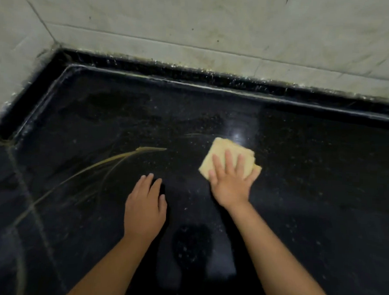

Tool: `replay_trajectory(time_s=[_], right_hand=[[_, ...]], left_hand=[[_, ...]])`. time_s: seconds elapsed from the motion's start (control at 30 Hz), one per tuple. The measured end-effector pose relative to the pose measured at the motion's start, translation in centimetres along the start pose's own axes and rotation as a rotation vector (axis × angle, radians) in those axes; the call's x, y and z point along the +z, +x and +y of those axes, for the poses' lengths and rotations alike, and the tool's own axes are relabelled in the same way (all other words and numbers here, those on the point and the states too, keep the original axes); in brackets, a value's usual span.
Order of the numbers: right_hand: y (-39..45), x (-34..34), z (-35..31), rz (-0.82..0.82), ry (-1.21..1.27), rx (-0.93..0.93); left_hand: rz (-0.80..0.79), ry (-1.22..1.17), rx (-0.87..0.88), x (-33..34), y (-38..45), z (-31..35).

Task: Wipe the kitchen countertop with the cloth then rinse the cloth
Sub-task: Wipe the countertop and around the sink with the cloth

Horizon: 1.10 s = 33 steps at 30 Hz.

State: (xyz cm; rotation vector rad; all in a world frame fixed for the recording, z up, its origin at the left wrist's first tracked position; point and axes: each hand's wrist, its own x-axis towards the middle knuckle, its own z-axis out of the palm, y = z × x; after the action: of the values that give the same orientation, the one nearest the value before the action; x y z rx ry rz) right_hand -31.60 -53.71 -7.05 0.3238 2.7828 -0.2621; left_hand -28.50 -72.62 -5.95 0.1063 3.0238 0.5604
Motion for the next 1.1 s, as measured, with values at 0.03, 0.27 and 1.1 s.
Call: replay_trajectory(time_s=[0.03,0.27,1.1], right_hand=[[-0.8,0.8,-0.9,0.053,-0.034,-0.105],[-5.8,1.4,11.2,0.037,-0.046,-0.118],[11.5,-6.6,13.5,0.062,0.077,0.24]], left_hand=[[-0.02,-0.001,-0.031,0.4,0.7,0.3],[-0.029,0.095,-0.099,2.4,3.7,0.9],[0.062,0.233,-0.08,4.0,4.0,1.4]])
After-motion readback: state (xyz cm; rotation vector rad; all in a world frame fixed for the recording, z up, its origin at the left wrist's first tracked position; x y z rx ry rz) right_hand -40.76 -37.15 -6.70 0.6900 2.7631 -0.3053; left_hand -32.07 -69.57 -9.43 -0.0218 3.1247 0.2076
